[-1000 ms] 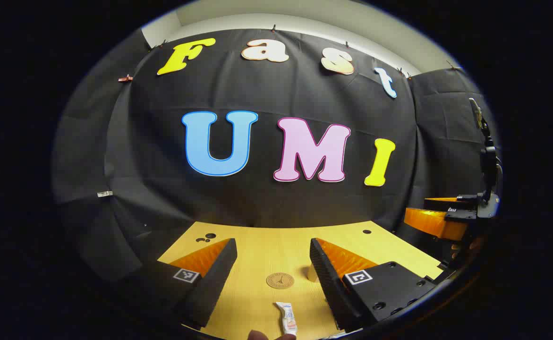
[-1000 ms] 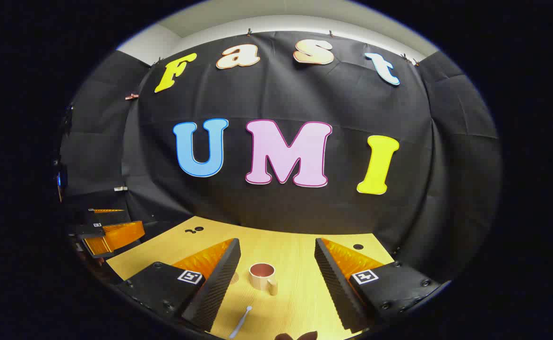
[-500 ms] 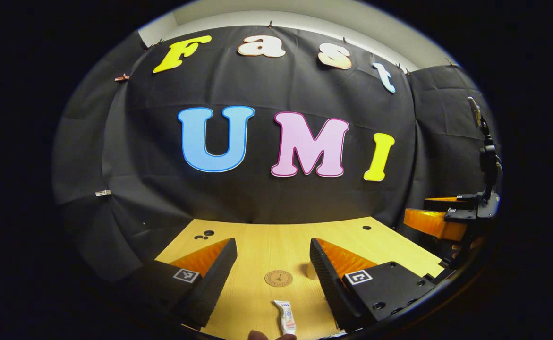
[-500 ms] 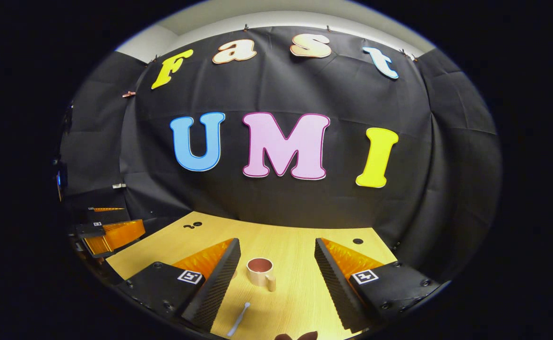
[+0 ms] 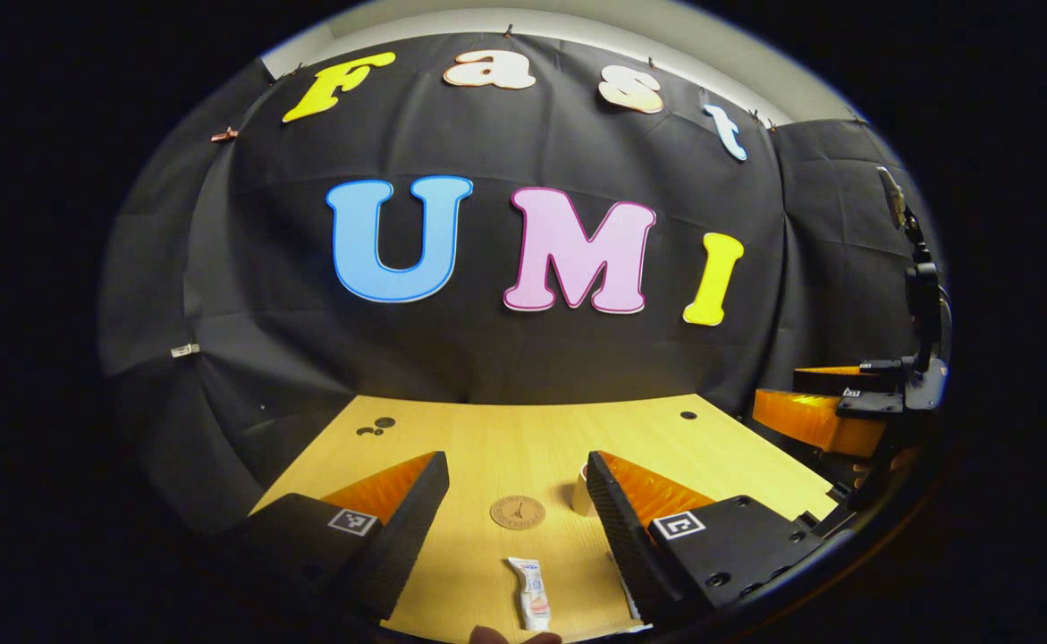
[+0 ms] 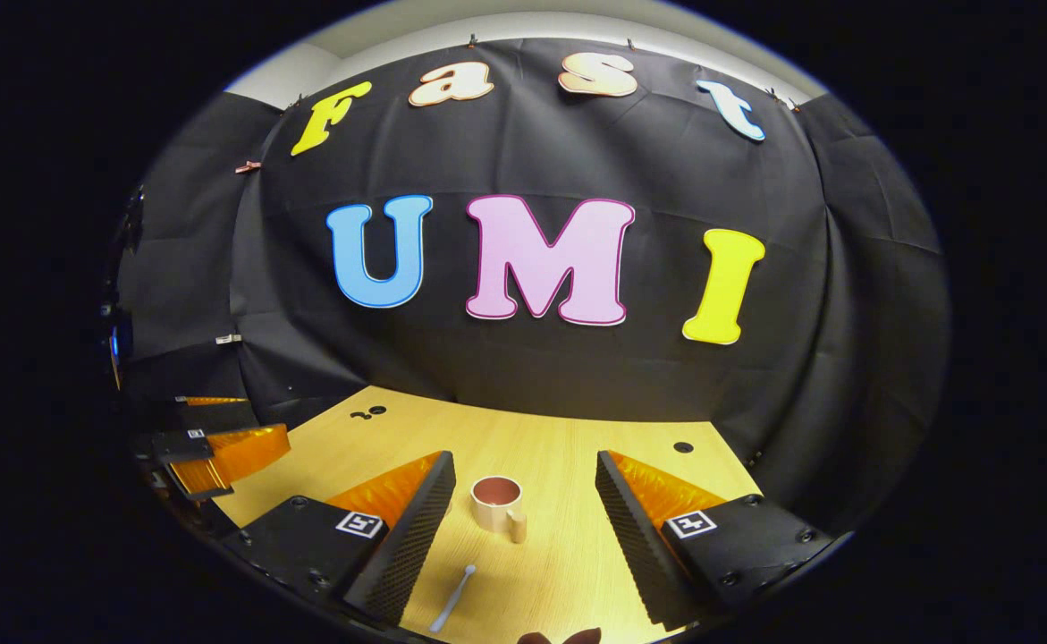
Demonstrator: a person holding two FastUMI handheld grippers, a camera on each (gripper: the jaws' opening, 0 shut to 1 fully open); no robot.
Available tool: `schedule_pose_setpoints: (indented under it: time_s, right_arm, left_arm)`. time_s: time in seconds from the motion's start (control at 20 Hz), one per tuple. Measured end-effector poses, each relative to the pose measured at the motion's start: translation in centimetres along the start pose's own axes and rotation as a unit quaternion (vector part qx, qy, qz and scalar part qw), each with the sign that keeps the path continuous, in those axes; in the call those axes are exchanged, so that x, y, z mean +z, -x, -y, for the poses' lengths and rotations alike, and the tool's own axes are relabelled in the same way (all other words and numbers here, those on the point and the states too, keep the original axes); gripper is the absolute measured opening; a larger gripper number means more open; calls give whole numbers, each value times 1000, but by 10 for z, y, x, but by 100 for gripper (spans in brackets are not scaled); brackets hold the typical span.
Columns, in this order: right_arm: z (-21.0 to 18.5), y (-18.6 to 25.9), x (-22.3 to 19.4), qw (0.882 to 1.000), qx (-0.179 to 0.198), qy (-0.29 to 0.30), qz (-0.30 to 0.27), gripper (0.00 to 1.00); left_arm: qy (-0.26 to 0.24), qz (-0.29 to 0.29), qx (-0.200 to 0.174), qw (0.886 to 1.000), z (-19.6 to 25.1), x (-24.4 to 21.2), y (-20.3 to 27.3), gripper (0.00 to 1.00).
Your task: Put the toothbrush and toothpaste on the desktop into the cup, then pick up the cup and place it on the coaster on the desktop.
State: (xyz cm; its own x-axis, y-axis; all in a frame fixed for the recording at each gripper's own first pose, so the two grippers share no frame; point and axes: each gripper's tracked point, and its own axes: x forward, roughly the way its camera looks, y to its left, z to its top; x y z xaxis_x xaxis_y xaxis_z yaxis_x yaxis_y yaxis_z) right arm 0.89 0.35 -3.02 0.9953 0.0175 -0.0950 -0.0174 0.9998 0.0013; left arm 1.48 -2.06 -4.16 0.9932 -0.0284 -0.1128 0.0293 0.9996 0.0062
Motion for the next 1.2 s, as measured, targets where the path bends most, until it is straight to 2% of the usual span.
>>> schedule_pose_setpoints:
  time_s: [0.35, 0.65, 0.9, 0.95, 1.0, 1.2]
  right_arm:
    - [4, 2, -17, 1000, -2, 5, -26, 97]
    - [26, 7, -30, 999, -12, 4, -48, 97]
    - [54, 3, -42, 998, -19, 4, -64, 98]
    - [59, 1, -44, 997, -20, 3, -68, 98]
    - [65, -1, -47, 997, -19, 2, -73, 98]
    - [88, -11, -62, 996, -16, 1, -91, 98]
  left_arm:
    - [-11, -94, 4, 996, 11, -85, -34, 96]
    - [-9, -161, 15, 987, 22, -146, -61, 96]
    - [-33, -226, 32, 973, 24, -205, -74, 94]
    - [-35, -240, 39, 969, 23, -215, -75, 90]
    - [-34, -254, 45, 966, 22, -226, -77, 94]
    - [-25, -299, 68, 952, 16, -257, -87, 89]
